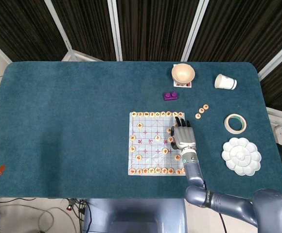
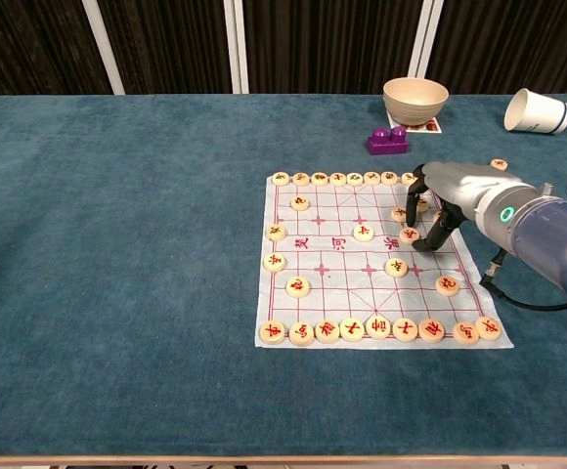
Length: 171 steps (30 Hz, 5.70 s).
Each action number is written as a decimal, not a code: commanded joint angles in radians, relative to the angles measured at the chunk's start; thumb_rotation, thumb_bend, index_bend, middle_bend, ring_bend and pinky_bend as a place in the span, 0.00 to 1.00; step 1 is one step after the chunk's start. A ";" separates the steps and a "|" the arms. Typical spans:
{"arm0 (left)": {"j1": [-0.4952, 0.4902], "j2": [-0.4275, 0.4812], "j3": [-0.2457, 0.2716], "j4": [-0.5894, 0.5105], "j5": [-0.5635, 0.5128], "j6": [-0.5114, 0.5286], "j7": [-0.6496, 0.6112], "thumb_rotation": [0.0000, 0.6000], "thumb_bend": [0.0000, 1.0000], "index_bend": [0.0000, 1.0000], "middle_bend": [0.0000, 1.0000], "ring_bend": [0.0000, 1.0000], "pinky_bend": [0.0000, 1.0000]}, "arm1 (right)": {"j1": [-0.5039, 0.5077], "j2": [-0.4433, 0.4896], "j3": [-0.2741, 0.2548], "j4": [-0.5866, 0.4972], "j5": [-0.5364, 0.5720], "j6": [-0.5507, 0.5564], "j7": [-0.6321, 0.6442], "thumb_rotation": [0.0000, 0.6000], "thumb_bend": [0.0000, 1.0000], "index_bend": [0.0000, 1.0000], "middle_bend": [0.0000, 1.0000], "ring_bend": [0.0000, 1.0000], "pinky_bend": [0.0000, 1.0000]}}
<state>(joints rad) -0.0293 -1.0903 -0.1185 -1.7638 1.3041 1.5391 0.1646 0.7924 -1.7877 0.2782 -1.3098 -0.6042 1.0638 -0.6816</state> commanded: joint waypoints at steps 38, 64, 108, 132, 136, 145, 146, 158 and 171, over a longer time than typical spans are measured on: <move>0.001 0.006 -0.005 0.003 -0.009 -0.001 -0.010 1.00 0.00 0.08 0.00 0.00 0.00 | 0.037 0.065 0.060 -0.086 0.070 0.005 -0.041 1.00 0.38 0.52 0.00 0.01 0.08; -0.001 0.007 -0.013 0.013 -0.023 -0.004 -0.020 1.00 0.00 0.08 0.00 0.00 0.00 | 0.133 -0.007 0.096 0.106 0.181 -0.047 -0.065 1.00 0.38 0.52 0.00 0.00 0.08; -0.003 0.006 -0.014 0.016 -0.028 -0.008 -0.022 1.00 0.00 0.08 0.00 0.00 0.00 | 0.134 -0.024 0.080 0.143 0.186 -0.064 -0.067 1.00 0.38 0.52 0.00 0.01 0.08; -0.005 0.007 -0.016 0.015 -0.037 -0.012 -0.017 1.00 0.00 0.08 0.00 0.00 0.00 | 0.143 -0.029 0.080 0.147 0.209 -0.073 -0.086 1.00 0.38 0.39 0.00 0.01 0.08; -0.004 0.007 -0.017 0.014 -0.037 -0.010 -0.018 1.00 0.00 0.08 0.00 0.00 0.00 | 0.142 -0.015 0.083 0.124 0.213 -0.072 -0.089 1.00 0.38 0.35 0.00 0.01 0.08; -0.004 0.007 -0.017 0.015 -0.035 -0.008 -0.018 1.00 0.00 0.08 0.00 0.00 0.00 | 0.134 0.067 0.096 -0.019 0.205 -0.034 -0.095 1.00 0.38 0.27 0.00 0.00 0.08; -0.004 0.007 -0.017 0.016 -0.034 -0.007 -0.018 1.00 0.00 0.08 0.00 0.00 0.00 | 0.131 0.080 0.099 -0.040 0.200 -0.028 -0.093 1.00 0.38 0.25 0.00 0.00 0.08; 0.002 0.012 -0.011 0.005 -0.019 0.003 -0.025 1.00 0.00 0.08 0.00 0.00 0.00 | -0.163 0.494 0.011 -0.594 -0.214 0.161 0.185 1.00 0.38 0.14 0.00 0.00 0.06; 0.008 0.009 -0.009 -0.003 -0.009 0.017 -0.018 1.00 0.00 0.08 0.00 0.00 0.00 | -0.609 0.599 -0.364 -0.517 -0.907 0.536 0.526 1.00 0.38 0.14 0.00 0.00 0.05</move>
<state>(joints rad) -0.0214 -1.0818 -0.1269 -1.7668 1.2955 1.5565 0.1461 0.3205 -1.1954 0.0360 -1.8905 -1.3645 1.4600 -0.2444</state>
